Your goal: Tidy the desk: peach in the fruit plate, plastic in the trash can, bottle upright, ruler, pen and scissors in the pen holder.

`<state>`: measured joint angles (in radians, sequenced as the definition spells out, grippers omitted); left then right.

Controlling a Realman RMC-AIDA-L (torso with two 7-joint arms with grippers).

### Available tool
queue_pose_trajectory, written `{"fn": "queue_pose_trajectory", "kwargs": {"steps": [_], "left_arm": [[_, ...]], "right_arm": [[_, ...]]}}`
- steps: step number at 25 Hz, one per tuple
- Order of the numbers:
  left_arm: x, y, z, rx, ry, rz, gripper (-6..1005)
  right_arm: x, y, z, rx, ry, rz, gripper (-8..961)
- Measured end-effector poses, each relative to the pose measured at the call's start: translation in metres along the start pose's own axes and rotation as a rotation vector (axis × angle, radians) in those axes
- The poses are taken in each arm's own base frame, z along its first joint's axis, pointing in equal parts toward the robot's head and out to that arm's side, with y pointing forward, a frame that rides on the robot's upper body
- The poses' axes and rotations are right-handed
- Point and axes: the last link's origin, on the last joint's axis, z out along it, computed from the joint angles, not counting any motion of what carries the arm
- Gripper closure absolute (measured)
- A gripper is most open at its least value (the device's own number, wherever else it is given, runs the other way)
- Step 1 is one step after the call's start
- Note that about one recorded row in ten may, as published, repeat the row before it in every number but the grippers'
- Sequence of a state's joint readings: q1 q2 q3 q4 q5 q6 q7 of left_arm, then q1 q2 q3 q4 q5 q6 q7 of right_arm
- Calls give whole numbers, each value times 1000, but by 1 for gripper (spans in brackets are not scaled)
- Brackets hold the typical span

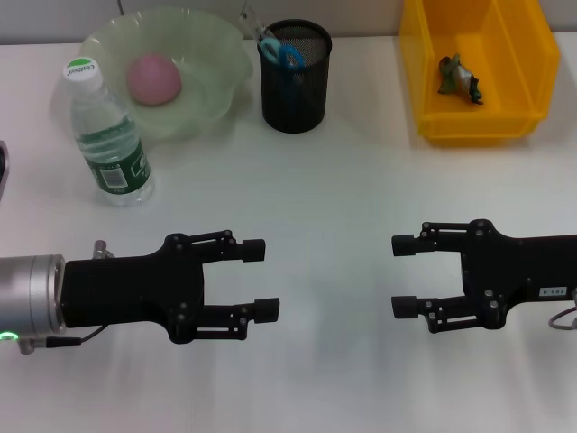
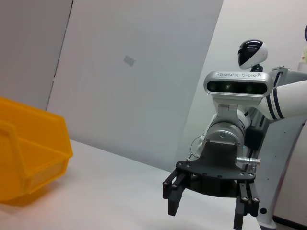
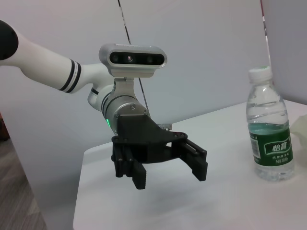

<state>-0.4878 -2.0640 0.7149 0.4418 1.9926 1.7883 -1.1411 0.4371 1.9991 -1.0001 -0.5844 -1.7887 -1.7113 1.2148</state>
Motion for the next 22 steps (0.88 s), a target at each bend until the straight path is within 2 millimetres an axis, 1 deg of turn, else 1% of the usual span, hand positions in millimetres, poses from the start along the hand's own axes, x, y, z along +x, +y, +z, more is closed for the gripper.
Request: {"fn": "queue_pose_trajectory", "kwargs": {"steps": [22], "left_arm": [[-1, 1, 0, -5, -5, -1, 211]], "right_arm": [[-1, 0, 1, -5, -1, -6, 169]]}}
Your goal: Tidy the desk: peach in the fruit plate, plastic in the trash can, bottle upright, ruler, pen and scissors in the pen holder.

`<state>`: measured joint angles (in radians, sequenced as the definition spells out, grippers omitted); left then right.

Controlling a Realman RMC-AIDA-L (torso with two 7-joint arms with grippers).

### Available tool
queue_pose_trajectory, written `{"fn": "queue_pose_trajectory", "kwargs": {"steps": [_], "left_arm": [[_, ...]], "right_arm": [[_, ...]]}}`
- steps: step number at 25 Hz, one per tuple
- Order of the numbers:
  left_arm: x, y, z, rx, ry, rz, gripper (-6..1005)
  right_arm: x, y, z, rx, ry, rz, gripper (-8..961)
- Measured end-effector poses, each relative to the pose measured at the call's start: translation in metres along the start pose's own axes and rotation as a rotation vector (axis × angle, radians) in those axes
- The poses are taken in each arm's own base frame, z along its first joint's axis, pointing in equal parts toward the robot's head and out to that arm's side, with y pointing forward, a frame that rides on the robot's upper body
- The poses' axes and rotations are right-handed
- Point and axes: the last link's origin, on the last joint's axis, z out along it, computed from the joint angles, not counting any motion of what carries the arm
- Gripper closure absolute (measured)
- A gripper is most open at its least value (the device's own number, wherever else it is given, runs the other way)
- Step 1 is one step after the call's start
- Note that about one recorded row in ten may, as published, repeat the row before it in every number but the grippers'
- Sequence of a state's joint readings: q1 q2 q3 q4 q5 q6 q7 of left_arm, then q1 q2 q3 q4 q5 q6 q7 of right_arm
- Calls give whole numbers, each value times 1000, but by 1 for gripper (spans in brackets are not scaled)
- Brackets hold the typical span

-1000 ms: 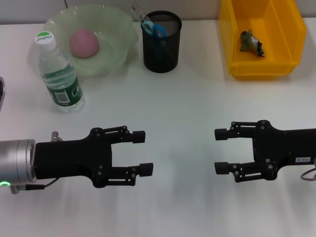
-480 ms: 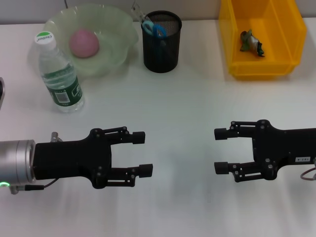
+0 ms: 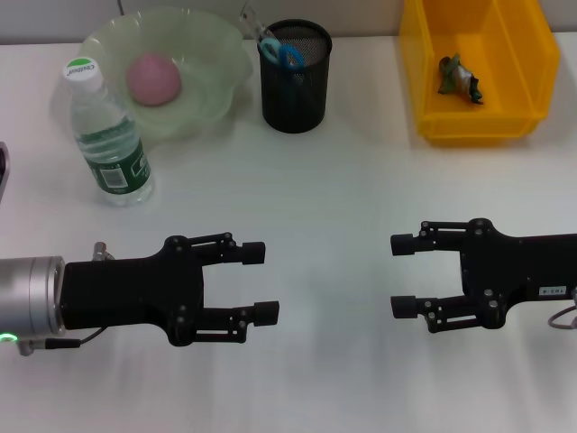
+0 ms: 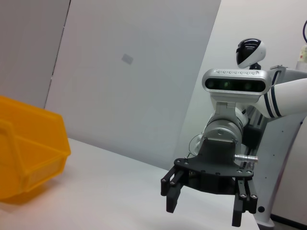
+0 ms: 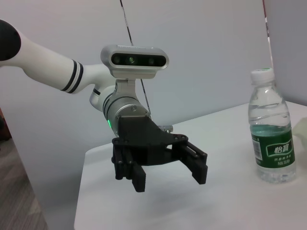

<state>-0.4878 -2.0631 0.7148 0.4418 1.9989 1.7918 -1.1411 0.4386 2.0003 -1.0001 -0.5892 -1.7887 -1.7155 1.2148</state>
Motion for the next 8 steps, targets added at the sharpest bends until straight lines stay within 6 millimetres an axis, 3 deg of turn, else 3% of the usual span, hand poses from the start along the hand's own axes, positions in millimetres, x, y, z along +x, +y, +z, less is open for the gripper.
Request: {"fn": "queue_pose_trajectory", "kwargs": {"steps": [8], "left_arm": [[0, 0, 0, 0, 0, 0, 211]], "right_arm": [[0, 0, 0, -2, -1, 0, 169]]}}
